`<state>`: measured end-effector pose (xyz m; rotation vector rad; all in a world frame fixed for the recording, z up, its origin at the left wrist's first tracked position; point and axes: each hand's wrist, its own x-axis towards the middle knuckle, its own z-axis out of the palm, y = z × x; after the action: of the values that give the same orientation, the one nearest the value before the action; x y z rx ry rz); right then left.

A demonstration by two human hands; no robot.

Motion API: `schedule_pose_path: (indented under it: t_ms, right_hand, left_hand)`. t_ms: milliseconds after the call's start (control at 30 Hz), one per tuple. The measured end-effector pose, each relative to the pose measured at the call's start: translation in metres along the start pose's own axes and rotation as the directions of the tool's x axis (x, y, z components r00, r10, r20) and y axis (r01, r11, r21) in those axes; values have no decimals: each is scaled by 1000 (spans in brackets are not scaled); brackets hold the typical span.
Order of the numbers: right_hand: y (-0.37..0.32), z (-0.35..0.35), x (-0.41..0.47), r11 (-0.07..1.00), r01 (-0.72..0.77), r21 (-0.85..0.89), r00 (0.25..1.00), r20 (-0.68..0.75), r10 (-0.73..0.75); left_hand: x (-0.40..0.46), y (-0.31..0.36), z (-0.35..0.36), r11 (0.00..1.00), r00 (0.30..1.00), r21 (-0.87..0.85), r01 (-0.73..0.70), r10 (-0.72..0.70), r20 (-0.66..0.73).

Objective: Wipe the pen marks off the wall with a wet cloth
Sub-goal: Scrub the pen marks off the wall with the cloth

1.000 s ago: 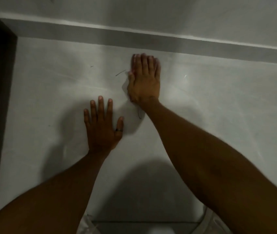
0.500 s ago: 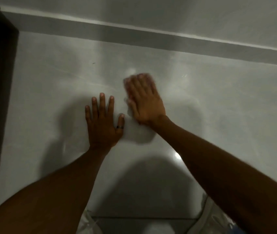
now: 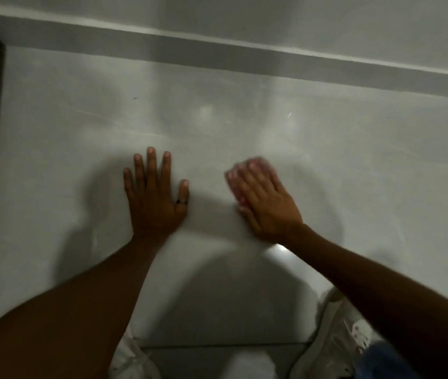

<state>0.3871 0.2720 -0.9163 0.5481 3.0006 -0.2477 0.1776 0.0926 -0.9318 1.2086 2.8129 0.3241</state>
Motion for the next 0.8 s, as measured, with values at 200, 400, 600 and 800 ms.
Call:
schedule_pose_path:
  t_ms: [200, 400, 600, 800]
  right_hand:
    - [56, -14, 8, 750, -639, 171, 747, -92, 658]
    - [17, -19, 68, 865, -492, 98, 868, -30, 496]
    - [5, -37, 146, 699, -702, 135, 704, -19, 710]
    - [-39, -40, 196, 911, -394, 123, 918, 7, 396]
  left_hand:
    - [0, 1, -1, 1000, 1000, -12, 5, -5, 1]
    - [0, -1, 1, 1000, 1000, 8, -6, 6, 7]
    - [0, 0, 4, 1000, 1000, 28, -1, 1, -22]
    - [-2, -2, 5, 998, 1000, 58, -5, 5, -6]
